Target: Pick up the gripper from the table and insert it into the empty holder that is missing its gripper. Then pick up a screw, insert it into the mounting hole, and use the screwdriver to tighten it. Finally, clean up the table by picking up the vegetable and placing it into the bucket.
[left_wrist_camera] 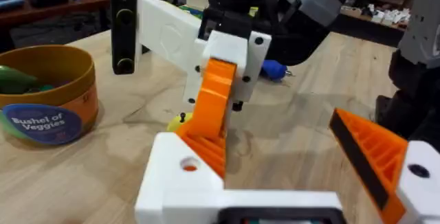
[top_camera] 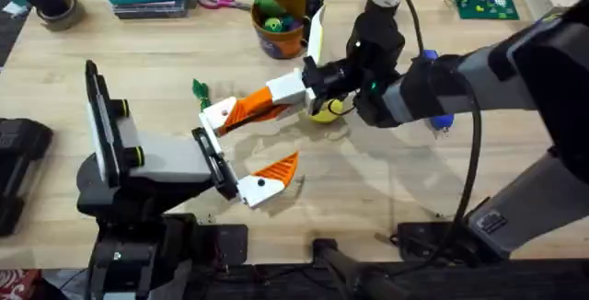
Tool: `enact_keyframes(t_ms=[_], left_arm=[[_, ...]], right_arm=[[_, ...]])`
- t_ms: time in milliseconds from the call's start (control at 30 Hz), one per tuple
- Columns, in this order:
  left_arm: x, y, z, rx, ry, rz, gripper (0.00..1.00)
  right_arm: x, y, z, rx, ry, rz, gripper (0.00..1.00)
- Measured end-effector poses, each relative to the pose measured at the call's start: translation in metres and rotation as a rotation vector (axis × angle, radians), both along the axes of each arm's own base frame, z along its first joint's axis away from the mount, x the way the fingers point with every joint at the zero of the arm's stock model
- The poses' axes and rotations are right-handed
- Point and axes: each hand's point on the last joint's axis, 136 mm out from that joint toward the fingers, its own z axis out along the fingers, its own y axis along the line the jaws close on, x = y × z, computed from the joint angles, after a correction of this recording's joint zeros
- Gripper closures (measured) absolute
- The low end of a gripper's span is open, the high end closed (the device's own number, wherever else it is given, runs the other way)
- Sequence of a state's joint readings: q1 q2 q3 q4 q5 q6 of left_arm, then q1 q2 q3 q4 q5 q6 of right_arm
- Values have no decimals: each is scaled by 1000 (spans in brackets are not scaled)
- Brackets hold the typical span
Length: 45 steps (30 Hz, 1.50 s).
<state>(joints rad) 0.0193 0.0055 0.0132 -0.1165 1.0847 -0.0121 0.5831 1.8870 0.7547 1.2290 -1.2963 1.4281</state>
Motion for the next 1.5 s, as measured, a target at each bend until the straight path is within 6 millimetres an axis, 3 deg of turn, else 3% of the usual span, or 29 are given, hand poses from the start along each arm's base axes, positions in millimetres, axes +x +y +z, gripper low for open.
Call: enact_keyframes(t_ms=[733,800,967,1000,1300,1500], left_arm=[[-1,0,0,1,-2,-4,58],[0,0,0,1,-2,-3,58],[-2,-1,0,-1,-1,-11,58],[-2,-1,0,-1,-1,-12,58],[-2,-1,0,-1,0,-15,58],[-2,-1,0,-1,0,-15,58]], right_arm=[[0,-1,0,0,0,5,985],[-1,-1,0,-2,2,6,889],[-1,-1,0,4,-10,12,122],[-1,-1,1,7,-17,13,36],[0,-4,1,7,-17,17,8],[21,-27,2,5,-17,-28,7]])
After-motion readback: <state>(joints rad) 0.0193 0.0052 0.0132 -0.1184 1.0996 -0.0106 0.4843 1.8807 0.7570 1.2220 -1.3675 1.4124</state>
